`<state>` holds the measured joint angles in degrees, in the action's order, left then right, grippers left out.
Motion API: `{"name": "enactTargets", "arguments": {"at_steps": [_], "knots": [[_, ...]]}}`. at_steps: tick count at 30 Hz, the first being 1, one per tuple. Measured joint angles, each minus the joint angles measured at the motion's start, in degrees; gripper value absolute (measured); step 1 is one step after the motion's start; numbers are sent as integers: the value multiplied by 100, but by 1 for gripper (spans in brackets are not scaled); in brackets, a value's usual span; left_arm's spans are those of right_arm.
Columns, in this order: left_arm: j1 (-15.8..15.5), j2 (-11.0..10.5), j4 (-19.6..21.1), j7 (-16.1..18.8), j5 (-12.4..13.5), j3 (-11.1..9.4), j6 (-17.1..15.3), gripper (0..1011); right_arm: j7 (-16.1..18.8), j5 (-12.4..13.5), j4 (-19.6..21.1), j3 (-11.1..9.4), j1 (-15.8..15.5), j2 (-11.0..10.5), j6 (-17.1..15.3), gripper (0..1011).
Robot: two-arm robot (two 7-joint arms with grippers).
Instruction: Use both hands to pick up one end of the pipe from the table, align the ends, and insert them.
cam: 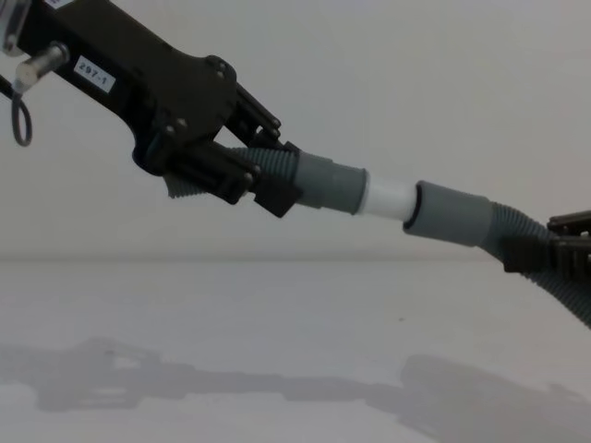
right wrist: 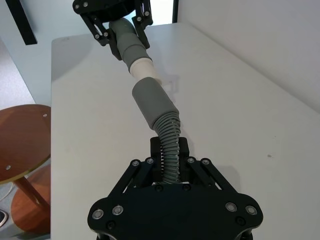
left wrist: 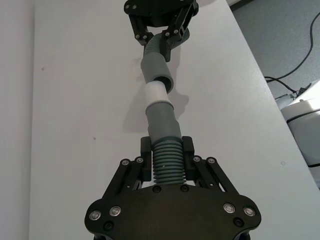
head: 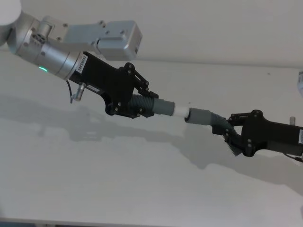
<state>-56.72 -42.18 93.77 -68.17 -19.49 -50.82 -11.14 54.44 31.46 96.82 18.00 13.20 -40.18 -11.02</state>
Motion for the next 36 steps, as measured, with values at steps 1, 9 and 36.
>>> {"name": "enactTargets", "arguments": {"at_steps": [1,9,36], "knots": [[-8,-4,3,7,0,-10,-6,339,-3,1,-2,7,5,-1,-7,178],[-39,-25,18,89,23,-55,-69,339,-26,25,-19,57,46,-16,-32,178],[-119,-101,40,94,79,-213,-57,339,0,91,-57,129,104,-53,31,178]]}}
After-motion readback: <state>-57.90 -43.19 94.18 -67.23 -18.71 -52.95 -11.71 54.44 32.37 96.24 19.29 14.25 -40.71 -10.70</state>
